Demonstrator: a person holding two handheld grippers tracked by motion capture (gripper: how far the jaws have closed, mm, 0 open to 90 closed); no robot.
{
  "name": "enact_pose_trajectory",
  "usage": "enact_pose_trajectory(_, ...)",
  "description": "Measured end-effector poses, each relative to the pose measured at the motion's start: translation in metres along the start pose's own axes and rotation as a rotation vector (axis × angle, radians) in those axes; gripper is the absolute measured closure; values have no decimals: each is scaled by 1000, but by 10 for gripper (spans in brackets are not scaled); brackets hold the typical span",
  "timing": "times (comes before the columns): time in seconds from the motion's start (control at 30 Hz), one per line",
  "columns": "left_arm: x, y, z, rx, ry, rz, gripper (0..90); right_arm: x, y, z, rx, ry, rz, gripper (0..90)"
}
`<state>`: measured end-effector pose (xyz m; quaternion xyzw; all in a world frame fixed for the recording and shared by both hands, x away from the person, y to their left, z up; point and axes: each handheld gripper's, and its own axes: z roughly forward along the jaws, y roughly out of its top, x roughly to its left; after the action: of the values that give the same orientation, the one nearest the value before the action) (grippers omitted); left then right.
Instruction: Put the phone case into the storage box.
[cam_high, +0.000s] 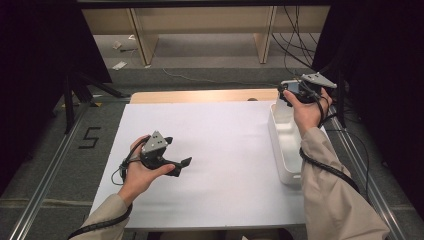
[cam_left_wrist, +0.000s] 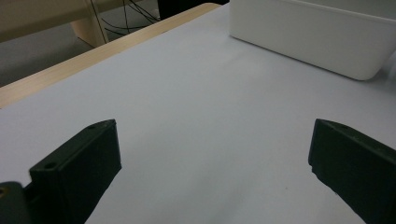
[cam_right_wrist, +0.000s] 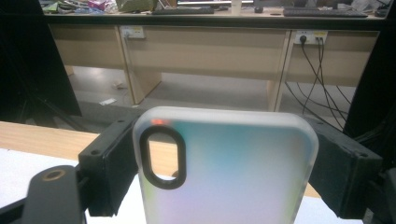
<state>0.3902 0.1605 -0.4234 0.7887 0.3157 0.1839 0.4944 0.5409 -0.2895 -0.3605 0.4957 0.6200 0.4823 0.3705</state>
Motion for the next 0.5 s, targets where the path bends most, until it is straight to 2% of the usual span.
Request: enact_pose_trajectory(0.5,0,0,0,0,0,1,17,2,4,4,2,0,-9,184)
